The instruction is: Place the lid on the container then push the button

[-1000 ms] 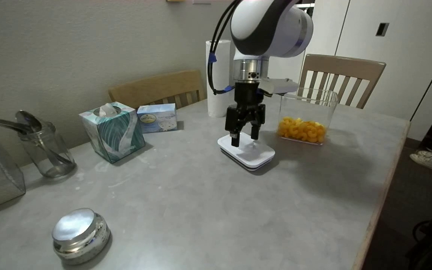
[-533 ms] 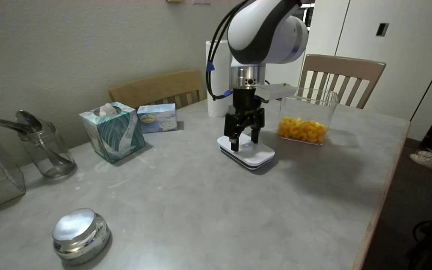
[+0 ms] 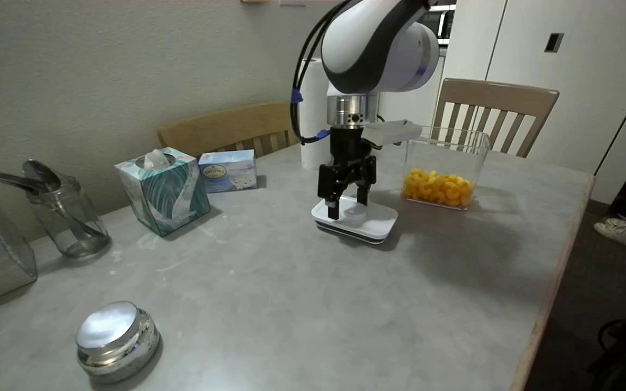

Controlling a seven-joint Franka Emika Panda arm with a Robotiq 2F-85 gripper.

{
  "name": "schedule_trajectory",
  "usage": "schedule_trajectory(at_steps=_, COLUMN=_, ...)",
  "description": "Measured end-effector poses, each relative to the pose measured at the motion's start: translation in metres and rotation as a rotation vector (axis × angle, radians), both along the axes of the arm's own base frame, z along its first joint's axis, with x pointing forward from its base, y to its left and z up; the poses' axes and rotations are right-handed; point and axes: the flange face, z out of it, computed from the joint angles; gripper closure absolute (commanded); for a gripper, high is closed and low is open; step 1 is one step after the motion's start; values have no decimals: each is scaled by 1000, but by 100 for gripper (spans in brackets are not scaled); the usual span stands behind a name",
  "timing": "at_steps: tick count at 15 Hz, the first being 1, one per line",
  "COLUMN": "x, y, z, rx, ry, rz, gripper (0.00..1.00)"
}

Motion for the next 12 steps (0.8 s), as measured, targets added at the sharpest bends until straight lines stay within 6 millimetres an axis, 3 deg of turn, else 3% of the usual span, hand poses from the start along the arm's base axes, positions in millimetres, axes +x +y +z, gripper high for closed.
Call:
schedule_trajectory(at_steps=2, x=2, y=1, z=0, rx=0, ry=-4, rz=2, gripper=22)
schedule_trajectory(at_steps=5, x=6, y=3, z=3, rx=0, ry=-12, rz=3, gripper=27)
schedule_trajectory(at_steps=10, x=8, y=3, z=5, rx=-5, ry=-13, rz=-32, gripper=67)
schedule_trajectory(at_steps=12, x=9, y=3, z=6, rx=-12, ry=-8, rz=-86, gripper=71)
